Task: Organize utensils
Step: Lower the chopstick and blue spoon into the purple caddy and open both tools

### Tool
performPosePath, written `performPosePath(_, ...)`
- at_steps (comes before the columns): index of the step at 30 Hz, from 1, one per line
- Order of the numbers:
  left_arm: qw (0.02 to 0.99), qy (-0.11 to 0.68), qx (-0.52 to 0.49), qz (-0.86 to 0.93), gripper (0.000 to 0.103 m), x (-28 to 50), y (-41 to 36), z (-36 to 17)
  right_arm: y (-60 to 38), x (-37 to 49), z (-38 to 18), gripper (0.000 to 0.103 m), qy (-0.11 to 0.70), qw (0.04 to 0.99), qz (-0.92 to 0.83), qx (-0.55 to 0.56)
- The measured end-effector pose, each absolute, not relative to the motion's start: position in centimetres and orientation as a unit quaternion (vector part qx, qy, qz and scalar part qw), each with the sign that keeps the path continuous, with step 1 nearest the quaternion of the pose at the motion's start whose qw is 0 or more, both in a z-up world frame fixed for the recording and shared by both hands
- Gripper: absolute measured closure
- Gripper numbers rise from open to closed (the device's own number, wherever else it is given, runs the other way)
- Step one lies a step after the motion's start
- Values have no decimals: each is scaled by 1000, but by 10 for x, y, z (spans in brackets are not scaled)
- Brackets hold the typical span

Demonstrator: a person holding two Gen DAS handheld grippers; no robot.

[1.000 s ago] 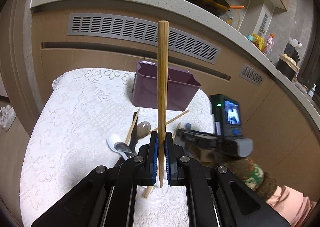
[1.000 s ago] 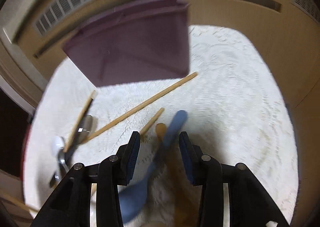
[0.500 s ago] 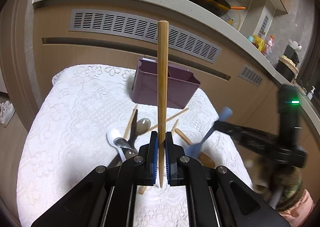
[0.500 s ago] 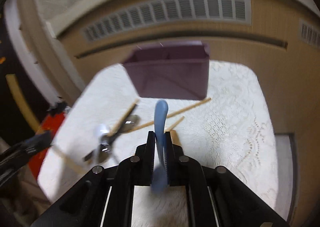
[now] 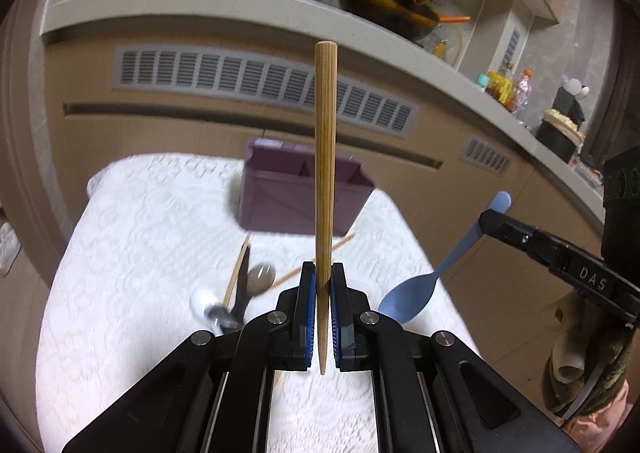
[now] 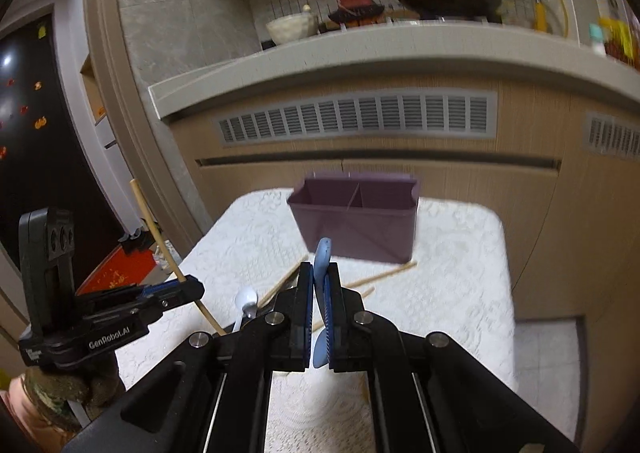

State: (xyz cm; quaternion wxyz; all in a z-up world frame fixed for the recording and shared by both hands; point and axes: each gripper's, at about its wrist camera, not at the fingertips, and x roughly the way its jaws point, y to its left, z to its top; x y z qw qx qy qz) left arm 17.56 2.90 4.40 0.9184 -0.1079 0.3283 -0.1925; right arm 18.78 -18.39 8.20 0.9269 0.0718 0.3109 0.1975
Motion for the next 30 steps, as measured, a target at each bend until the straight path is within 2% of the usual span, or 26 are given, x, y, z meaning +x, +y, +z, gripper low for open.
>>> performPosePath(4, 925, 301, -92, -213, 96, 203, 26, 83, -184, 201, 107, 98, 289, 935, 197, 61)
performPosePath(9, 944, 230, -59, -227, 96, 247, 20, 152, -182, 239, 166, 98, 229, 957, 177, 29)
performPosePath(13, 955, 195, -39, -222, 96, 290, 13, 178, -176, 285, 188, 98, 209, 966, 155, -1)
performPosePath(17, 949, 222, -39, -219, 96, 348, 4, 161, -175, 333, 169, 98, 223, 965, 135, -7)
performPosePath(24, 919, 334, -36, -206, 93, 429, -18, 70, -177, 394, 85, 98, 306, 942, 135, 13)
performPosePath(25, 915, 345, -41, -206, 87, 434, -17, 60, -178, 400, 73, 94, 321, 936, 142, 18)
performPosePath(26, 910, 354, -50, -209, 82, 438, -15, 51, -180, 405, 60, 82, 339, 930, 142, 22)
performPosePath(27, 907, 359, -64, -211, 71, 439, -11, 43, -180, 406, 53, 72, 346, 928, 140, 23)
performPosePath(28, 906, 359, -75, -212, 65, 438, -7, 37, -182, 405, 45, 57, 349, 927, 138, 22)
performPosePath(29, 906, 358, -82, -209, 63, 436, -2, 34, -184, 401, 39, 52, 346, 928, 135, 18)
performPosePath(30, 908, 356, -84, -204, 62, 432, 2, 32, -186, 397, 36, 51, 344, 930, 130, 13)
